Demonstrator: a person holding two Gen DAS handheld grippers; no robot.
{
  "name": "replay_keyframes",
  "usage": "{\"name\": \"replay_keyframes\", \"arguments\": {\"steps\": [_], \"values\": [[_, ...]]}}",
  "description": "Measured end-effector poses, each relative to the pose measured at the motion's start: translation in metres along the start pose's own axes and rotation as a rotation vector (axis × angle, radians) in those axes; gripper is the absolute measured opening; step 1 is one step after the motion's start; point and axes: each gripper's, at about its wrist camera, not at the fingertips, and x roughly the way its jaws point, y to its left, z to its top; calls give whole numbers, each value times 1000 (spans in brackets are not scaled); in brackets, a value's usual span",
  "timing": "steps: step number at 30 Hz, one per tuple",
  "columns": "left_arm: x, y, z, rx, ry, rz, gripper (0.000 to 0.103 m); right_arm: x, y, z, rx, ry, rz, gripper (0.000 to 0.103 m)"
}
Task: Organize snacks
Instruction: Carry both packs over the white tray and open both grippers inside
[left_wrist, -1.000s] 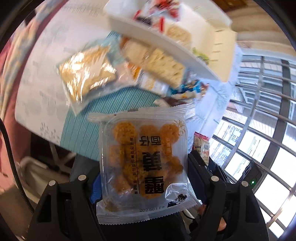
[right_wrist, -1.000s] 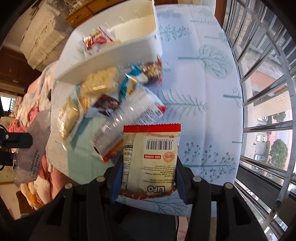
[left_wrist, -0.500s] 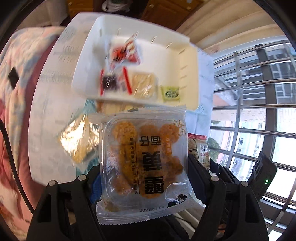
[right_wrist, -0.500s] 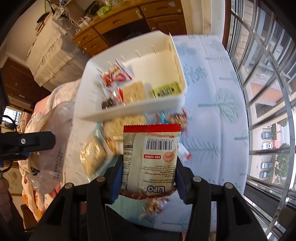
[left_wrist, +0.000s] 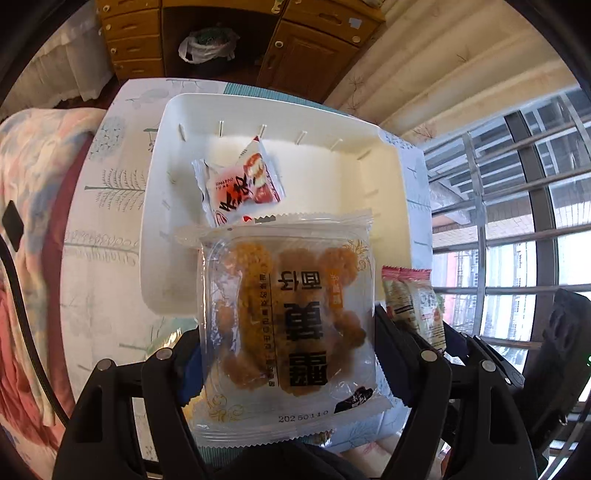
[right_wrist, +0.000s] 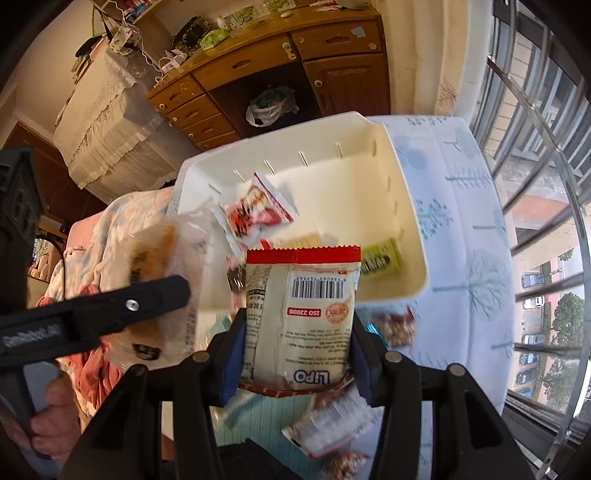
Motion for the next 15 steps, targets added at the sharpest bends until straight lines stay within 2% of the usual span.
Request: {"name": "replay_keyframes", "arguments": {"steps": [8, 15], "values": [[19, 23, 30, 17, -67, -15, 77, 26, 13, 29, -26, -51, 13, 50], [30, 30, 46, 74, -104, 30, 79, 51, 14, 41, -9, -44, 8, 50]]}}
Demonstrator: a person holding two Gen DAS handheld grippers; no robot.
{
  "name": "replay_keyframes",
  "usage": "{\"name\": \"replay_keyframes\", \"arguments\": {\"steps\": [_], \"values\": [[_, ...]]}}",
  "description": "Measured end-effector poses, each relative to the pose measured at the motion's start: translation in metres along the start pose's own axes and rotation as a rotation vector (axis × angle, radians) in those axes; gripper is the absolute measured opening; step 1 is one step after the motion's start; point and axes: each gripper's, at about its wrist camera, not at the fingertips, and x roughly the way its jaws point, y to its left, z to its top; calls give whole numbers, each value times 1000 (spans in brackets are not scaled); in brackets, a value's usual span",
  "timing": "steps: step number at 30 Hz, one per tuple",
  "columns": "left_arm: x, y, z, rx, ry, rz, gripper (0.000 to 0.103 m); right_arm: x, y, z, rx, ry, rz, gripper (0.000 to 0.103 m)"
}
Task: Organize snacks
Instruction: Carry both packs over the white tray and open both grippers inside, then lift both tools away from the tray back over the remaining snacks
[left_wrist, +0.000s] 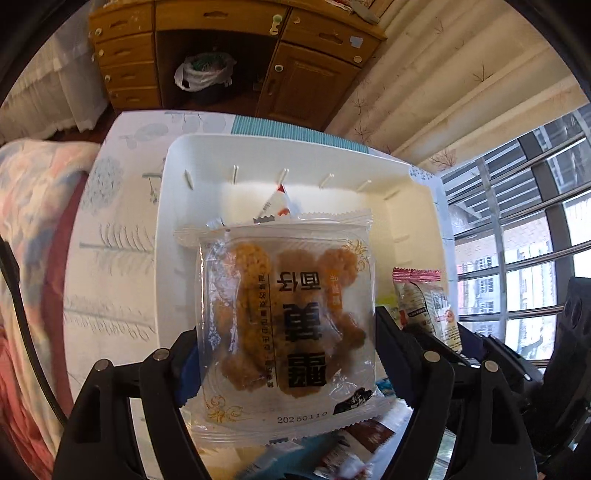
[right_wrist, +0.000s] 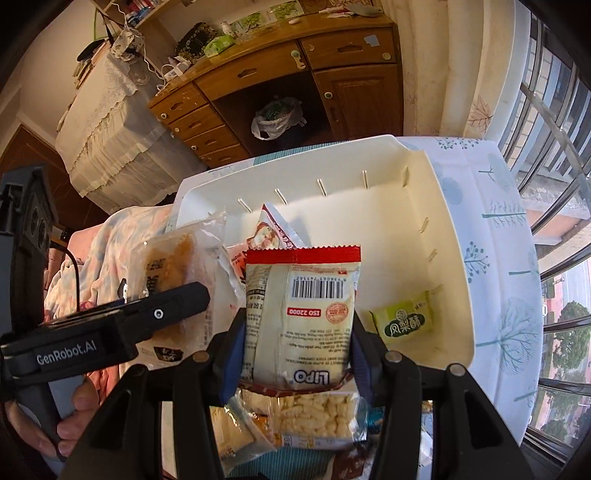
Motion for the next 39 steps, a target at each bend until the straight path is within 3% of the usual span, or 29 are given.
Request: {"name": "replay_keyframes", "arguments": {"steps": [6, 12, 19, 27, 39], "values": [[6, 7, 6, -15, 20, 17, 83, 7, -3, 5, 23, 4, 7, 53], [-10, 2, 5, -8, -38, 2, 92, 3, -13, 6, 71, 3, 40, 75], [-38, -14, -8, -9, -73, -1, 92, -22, -21, 0, 82, -19, 59, 78], [-69, -29, -54, -48, -92, 26, 92, -49, -30, -28, 100, -3, 118, 79], [-92, -41, -142, -153, -90, 40, 92, -59, -40, -95, 107, 136, 227, 79]]}}
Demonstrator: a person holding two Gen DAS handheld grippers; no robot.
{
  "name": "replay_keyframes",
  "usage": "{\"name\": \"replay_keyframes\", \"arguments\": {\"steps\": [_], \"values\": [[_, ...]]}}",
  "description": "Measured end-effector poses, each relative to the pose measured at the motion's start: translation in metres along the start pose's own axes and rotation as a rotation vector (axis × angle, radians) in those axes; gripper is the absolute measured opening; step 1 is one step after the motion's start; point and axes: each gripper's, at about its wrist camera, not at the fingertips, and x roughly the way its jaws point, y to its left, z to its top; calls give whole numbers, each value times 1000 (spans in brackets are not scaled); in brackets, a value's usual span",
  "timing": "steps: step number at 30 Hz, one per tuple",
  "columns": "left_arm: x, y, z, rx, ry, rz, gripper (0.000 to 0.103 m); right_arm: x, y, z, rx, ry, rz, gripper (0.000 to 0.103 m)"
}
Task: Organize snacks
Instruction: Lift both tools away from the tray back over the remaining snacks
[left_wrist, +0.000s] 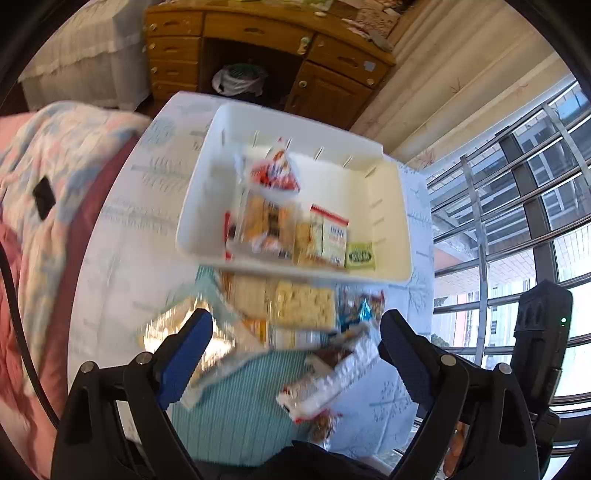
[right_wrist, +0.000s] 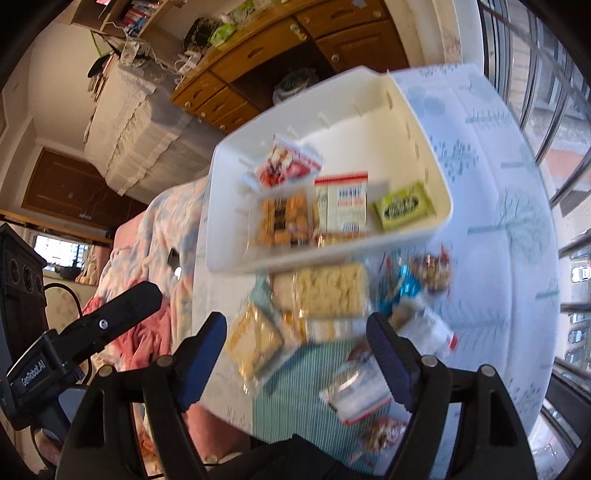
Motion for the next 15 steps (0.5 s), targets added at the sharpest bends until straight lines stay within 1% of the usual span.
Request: {"name": "replay_keyframes", "arguments": {"steps": [7, 12, 15], "values": [[-6, 17, -37, -65, 60, 35, 92, 12, -9, -34, 11, 76, 15, 79], [-12, 27, -54, -62, 87, 63, 92, 16, -11, -58, 18, 98, 6, 79], [-18, 33, -61, -58, 100, 47, 92, 20, -13, -69, 39, 107, -4, 79]]}}
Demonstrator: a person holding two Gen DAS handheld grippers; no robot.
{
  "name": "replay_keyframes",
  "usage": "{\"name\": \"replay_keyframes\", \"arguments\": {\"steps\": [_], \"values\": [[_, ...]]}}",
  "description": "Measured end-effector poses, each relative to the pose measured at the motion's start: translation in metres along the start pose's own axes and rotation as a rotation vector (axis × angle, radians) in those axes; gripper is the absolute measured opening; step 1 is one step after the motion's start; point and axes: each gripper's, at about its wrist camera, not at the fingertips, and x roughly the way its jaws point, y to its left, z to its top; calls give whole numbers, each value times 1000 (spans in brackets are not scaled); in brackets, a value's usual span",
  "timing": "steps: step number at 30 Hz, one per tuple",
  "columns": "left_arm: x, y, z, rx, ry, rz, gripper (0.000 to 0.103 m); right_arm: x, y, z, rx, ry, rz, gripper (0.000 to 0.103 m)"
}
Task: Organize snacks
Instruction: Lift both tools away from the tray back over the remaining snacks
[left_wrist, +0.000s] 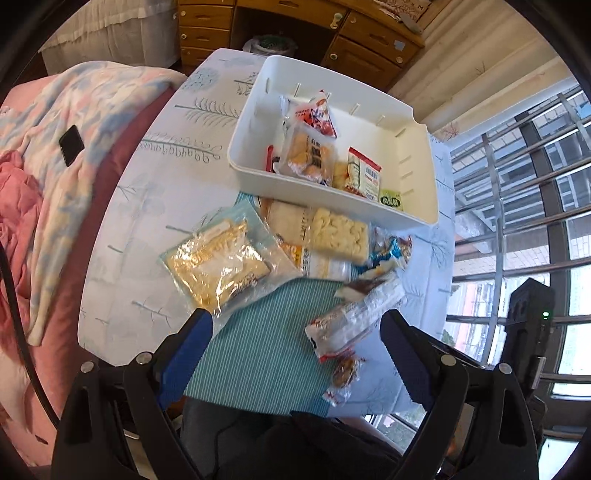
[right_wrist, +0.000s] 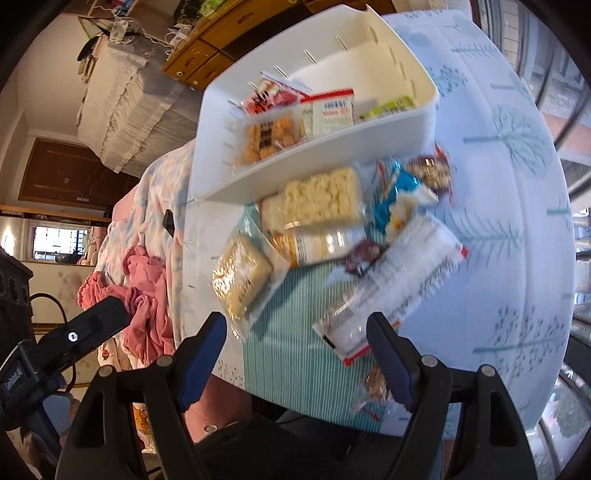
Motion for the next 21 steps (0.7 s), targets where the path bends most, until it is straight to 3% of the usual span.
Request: {"name": "replay_keyframes", "arguments": {"steps": [12, 21], "values": [[-26, 38, -7, 145, 21, -51, 92, 11, 18, -48, 136, -63, -39, 79], [-29, 73, -2, 299, 67, -68, 92, 15, 41, -88, 301, -217, -58, 79]]}}
